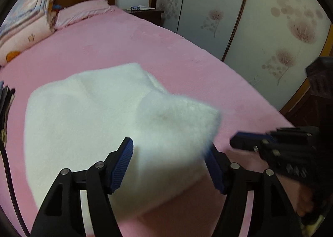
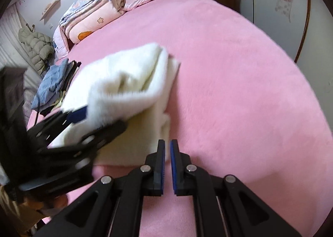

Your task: Fold large clothes

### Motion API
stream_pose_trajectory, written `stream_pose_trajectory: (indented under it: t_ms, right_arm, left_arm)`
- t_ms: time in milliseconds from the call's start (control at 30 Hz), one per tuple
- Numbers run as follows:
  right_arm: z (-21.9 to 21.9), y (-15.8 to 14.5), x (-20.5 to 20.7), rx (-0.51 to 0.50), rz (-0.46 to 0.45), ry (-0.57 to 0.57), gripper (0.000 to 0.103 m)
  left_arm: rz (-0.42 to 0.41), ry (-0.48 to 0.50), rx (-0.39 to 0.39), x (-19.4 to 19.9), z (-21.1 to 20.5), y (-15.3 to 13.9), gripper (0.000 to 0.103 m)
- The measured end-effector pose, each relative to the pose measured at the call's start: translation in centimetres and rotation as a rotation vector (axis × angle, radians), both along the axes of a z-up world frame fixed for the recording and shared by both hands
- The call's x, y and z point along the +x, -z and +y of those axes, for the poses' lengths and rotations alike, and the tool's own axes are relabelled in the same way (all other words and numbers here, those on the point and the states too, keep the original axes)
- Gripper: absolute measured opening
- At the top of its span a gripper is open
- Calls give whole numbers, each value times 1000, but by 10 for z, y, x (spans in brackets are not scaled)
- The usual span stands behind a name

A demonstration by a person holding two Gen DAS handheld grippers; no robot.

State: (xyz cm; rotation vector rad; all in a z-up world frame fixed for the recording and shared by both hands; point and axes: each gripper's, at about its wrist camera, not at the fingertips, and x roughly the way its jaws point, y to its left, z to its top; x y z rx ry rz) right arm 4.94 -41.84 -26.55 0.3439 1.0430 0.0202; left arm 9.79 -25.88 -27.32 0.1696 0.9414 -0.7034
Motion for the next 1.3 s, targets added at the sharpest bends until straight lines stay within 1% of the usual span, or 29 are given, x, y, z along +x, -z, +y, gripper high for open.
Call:
stream_pose_trajectory:
  t_ms: [33, 67, 100, 167, 200, 267, 367, 433, 500, 533, 567, 600, 633, 667, 700, 767, 867, 967, 1033, 1067, 1167, 1300]
  right_arm:
    - [-2, -7, 4, 1, 1, 3, 11]
    - [-4, -17, 6, 16, -5, 5, 17]
    - [-6, -25, 7, 31, -15, 5, 21]
    - [-2, -41, 14, 61, -45, -3, 39]
    - [1, -46, 14, 68, -58, -6, 42]
    - [10, -58, 24, 74, -88, -40, 44]
    - [32, -57, 47, 52, -77, -98, 44]
    - [45, -49, 61, 33, -48, -139, 44]
    - [57, -36, 75, 10, -7, -172, 43]
    - [59, -30, 77, 7, 7, -187, 31]
    - [62, -21, 81, -22, 26, -192, 12]
    - [62, -16, 82, -32, 40, -194, 11]
    - [60, -12, 80, -24, 43, -183, 10]
    - [56, -11, 77, -11, 37, -167, 9]
    - [53, -9, 72, -2, 36, -153, 9]
    - [47, 3, 60, 20, 72, -123, 8]
    - [41, 27, 42, 44, 122, -91, 8]
    - [46, 52, 41, 31, 128, -70, 8]
    - [45, 62, 45, 52, 139, -50, 8]
    - [45, 64, 47, 60, 141, -38, 8]
    - [47, 61, 47, 40, 136, -47, 8]
    - [46, 60, 47, 28, 147, -47, 8]
  left_arm:
    - [11, -18, -14, 1, 11, -7, 76]
    - [11, -58, -34, -1, 27, -18, 82]
    - [8, -95, -49, -5, 40, -25, 84]
    - [28, -177, -65, 1, 69, -37, 85]
    - [41, -223, -71, 5, 84, -41, 85]
    - [61, -321, -69, 13, 110, -39, 86]
    - [120, -431, 6, 27, 133, -18, 85]
    - [162, -474, 33, 36, 141, -5, 85]
    - [184, -501, 20, 45, 145, 6, 85]
    - [191, -501, 7, 49, 145, 9, 85]
    - [187, -484, 0, 51, 143, 12, 81]
    - [185, -465, 8, 51, 141, 14, 64]
    - [172, -437, 59, 51, 135, 19, 59]
    - [141, -430, 105, 48, 132, 21, 53]
    - [110, -413, 142, 44, 131, 22, 51]
    - [93, -400, 141, 36, 131, 25, 51]
    - [112, -395, 140, 29, 136, 35, 50]
    - [106, -393, 150, 25, 134, 47, 51]
    - [92, -394, 149, 26, 135, 49, 51]
    - [96, -398, 145, 29, 136, 49, 51]
    - [118, -402, 131, 34, 140, 48, 51]
    - [132, -397, 133, 33, 139, 44, 51]
